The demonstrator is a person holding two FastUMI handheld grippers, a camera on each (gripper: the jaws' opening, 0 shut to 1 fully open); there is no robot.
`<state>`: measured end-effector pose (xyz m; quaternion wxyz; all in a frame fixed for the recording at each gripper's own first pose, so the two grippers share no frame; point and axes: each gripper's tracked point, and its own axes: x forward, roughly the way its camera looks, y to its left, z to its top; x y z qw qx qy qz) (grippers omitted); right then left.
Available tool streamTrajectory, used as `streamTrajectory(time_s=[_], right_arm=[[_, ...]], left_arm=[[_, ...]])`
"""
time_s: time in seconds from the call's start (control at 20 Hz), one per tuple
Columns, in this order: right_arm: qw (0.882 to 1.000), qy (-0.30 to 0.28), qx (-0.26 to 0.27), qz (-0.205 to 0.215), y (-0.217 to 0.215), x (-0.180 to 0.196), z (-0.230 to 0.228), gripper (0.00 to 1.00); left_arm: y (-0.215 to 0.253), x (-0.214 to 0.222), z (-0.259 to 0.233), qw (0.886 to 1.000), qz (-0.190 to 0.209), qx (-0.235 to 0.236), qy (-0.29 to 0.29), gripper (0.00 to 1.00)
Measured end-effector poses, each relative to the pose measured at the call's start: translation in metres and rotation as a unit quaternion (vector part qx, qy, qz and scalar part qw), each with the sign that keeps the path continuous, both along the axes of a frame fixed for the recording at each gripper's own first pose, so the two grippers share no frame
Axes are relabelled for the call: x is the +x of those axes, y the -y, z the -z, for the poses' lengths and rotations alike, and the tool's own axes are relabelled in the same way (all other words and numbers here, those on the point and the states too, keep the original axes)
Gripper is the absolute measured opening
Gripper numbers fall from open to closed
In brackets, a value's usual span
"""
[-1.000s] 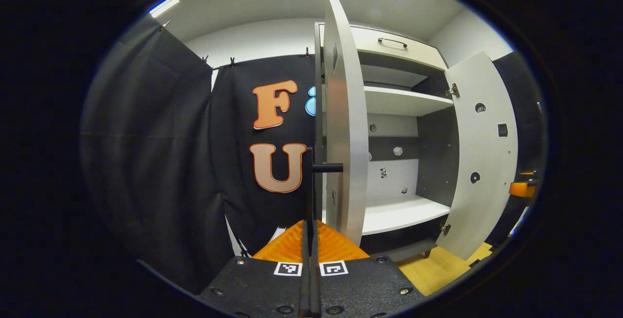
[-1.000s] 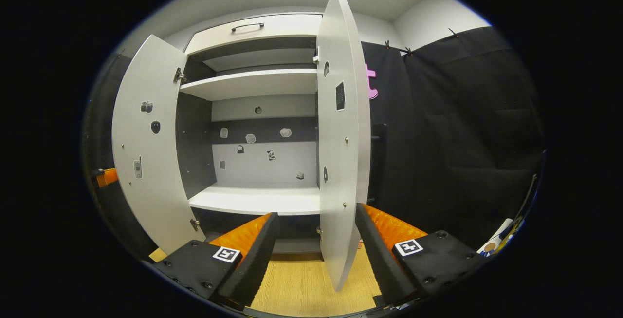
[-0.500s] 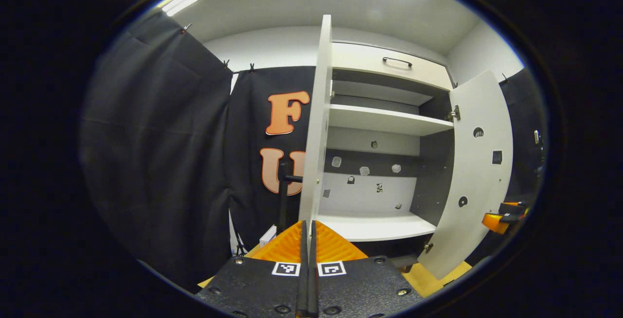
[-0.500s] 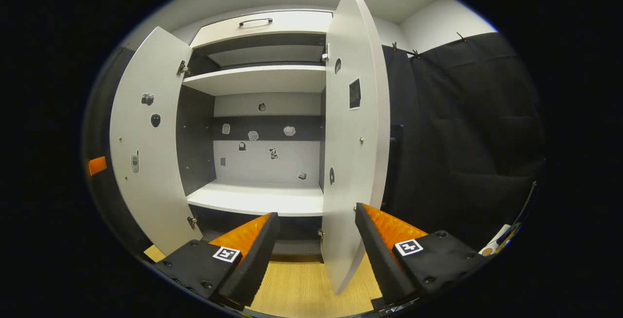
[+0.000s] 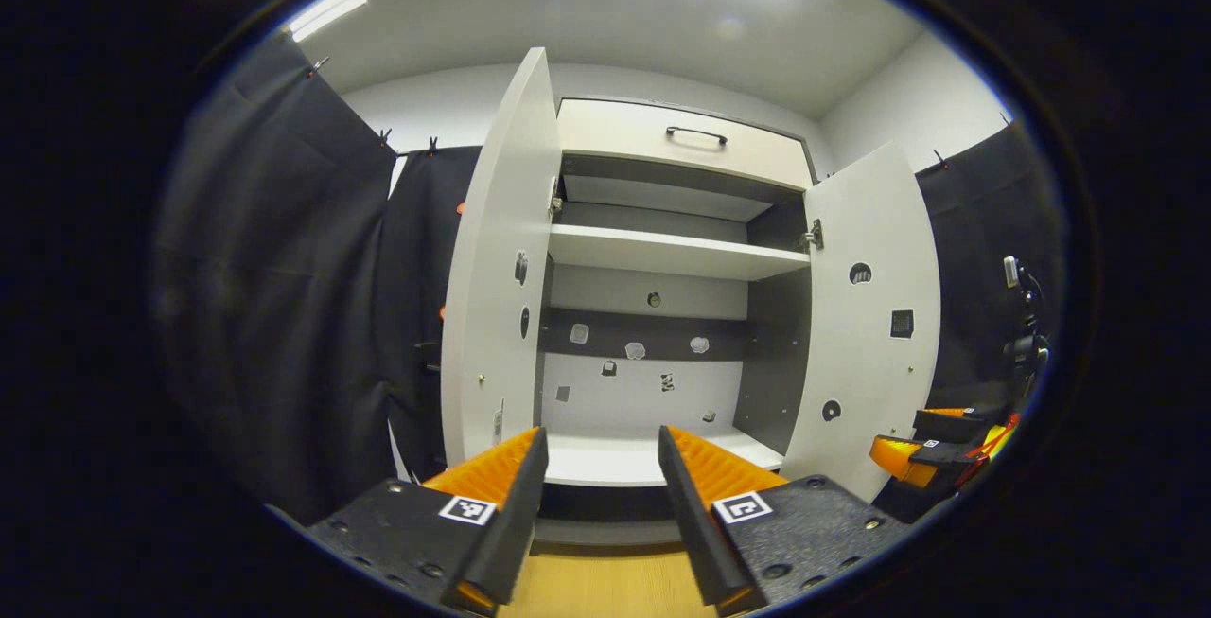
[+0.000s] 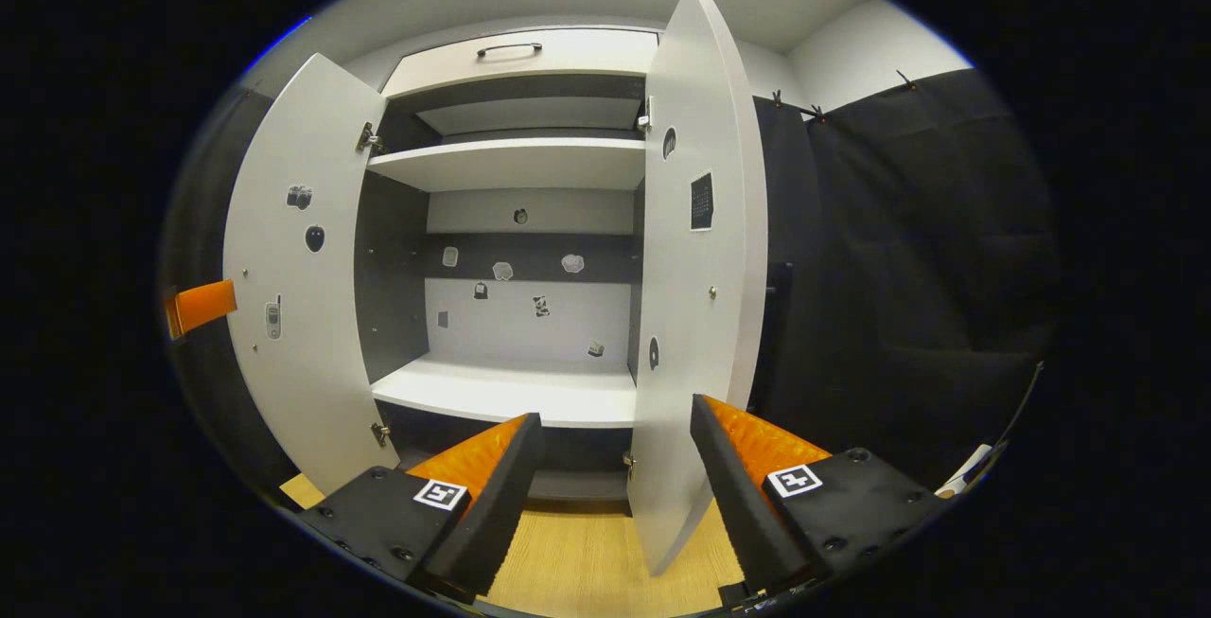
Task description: Open the right door of the double-door shoe cabinet with the right hand, and open the left door with the left hand.
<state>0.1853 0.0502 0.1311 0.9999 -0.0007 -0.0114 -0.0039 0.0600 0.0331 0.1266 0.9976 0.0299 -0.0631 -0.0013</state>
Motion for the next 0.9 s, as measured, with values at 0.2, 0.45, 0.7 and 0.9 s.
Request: streamTrajectory(time_s=[0.2, 0.45, 0.7, 0.9], right_arm=[[1.000, 0.006, -0.001, 0.004, 0.002, -0.001, -0.002, 0.91], [1.000, 0.004, -0.002, 0.004, 0.001, -0.001, 0.000, 0.97], [1.000, -0.005, 0.000, 0.006, 0.001, 0.000, 0.004, 0.97], [1.000, -0.007, 0.005, 0.007, 0.001, 0.002, 0.005, 0.97]], left_arm=[[0.003, 0.003, 0.004, 1.000, -0.010, 0.013, -0.005, 0.93], [0.004, 0.007, 0.011, 1.000, -0.017, 0.018, -0.018, 0.94], [-0.001, 0.010, 0.013, 0.999, -0.027, 0.021, -0.021, 0.94], [-0.004, 0.012, 0.015, 0.999, -0.031, 0.018, -0.028, 0.94]])
